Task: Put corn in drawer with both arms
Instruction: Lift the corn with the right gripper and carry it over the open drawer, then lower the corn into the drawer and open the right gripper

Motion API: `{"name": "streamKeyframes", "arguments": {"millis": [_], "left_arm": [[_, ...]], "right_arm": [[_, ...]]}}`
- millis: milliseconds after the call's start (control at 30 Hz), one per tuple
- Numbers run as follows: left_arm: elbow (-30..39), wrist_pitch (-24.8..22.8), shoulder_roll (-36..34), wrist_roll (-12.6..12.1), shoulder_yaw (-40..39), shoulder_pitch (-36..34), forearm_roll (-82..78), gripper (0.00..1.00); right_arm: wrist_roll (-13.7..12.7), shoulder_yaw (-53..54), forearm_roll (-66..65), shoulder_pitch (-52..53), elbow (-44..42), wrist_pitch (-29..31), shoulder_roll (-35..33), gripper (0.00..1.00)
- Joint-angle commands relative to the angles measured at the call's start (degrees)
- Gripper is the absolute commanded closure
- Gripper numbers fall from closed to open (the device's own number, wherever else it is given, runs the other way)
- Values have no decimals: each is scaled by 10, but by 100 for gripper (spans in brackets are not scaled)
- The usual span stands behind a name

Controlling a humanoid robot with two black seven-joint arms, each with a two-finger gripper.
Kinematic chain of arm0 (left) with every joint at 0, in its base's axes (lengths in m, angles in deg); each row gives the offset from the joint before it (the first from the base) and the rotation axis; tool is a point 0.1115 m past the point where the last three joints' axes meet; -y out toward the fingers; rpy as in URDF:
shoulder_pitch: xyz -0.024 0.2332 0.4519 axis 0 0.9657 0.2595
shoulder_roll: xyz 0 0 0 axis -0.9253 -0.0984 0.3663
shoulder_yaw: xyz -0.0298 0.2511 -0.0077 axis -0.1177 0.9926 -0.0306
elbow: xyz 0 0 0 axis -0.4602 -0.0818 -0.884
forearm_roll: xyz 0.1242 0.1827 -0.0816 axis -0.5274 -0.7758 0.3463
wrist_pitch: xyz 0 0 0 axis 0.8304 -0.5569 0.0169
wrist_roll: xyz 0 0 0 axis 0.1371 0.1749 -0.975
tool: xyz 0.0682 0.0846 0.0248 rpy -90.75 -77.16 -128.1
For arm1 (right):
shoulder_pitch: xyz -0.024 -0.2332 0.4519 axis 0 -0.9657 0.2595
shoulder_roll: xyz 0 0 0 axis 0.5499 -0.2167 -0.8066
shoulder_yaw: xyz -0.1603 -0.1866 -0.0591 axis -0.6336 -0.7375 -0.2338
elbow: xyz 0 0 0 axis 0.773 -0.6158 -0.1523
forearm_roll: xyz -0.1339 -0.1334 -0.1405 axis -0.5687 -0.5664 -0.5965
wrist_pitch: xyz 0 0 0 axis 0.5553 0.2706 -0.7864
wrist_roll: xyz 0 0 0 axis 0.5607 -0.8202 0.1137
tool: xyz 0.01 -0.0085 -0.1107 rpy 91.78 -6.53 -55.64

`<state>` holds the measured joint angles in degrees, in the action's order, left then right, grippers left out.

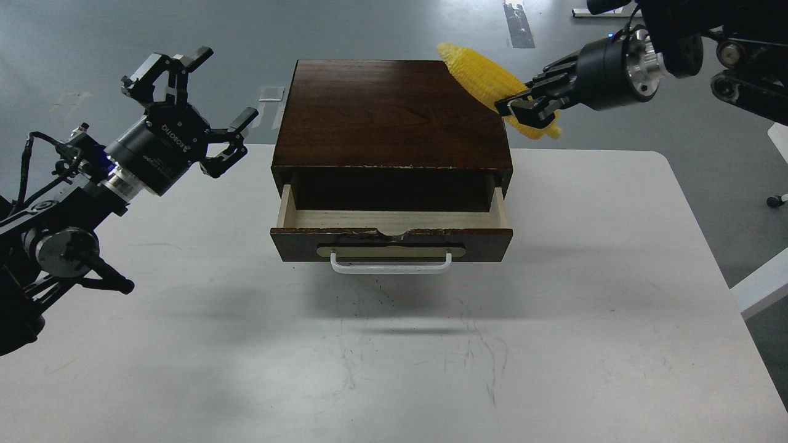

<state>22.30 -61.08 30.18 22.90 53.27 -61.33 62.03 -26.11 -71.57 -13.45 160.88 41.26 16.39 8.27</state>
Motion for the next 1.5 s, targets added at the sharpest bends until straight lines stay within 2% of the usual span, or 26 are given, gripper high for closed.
{"name": "streamKeyframes", "arguments": {"millis": [0, 200, 267, 467, 700, 800, 833, 900, 1000, 1033, 1100, 1200, 1267, 1400, 1467], "left_arm": [[0, 0, 0, 0, 0, 0, 0, 2], [0, 0, -2, 0, 0, 0, 0, 2], [0, 0, -4, 0, 0, 0, 0, 2], [1, 0, -7, 0, -1, 0, 0, 2], [1, 0, -10, 0, -1, 0, 0, 2], [1, 0, -12, 0, -2, 0, 0, 2], [1, 0, -13, 0, -2, 0, 0, 2], [2, 0, -13, 0, -2, 0, 0, 2], [1, 0, -13, 0, -2, 0, 0, 2], [1, 0, -13, 0, -2, 0, 0, 2], [1, 0, -13, 0, -2, 0, 0, 2], [1, 0, -14, 0, -2, 0, 0, 2], [1, 0, -14, 0, -2, 0, 0, 2], [2, 0, -15, 0, -2, 0, -1, 2], [1, 0, -15, 0, -2, 0, -1, 2]], "right_arm": [[0, -25, 8, 27, 7, 0, 58, 94], [0, -65, 3, 44, 14, -8, 152, 94], [0, -85, -13, 44, 14, -34, 183, 94], [0, -125, -53, 47, 11, -99, 223, 93], [0, -146, -52, 45, 7, -113, 237, 91], [0, -147, -52, 42, 7, -115, 237, 77], [0, -148, -52, 41, 8, -116, 236, 68], [0, -148, -52, 40, 8, -117, 236, 57], [0, -148, -50, 40, 8, -117, 236, 48], [0, -148, -50, 40, 8, -117, 236, 48], [0, -148, -45, 40, 8, -117, 236, 33], [0, -148, -44, 40, 9, -117, 234, 24], [0, -148, -43, 40, 9, -117, 233, 22], [0, -142, -39, 40, 9, -118, 229, 11], [0, -140, -38, 41, 9, -118, 225, 9]]}}
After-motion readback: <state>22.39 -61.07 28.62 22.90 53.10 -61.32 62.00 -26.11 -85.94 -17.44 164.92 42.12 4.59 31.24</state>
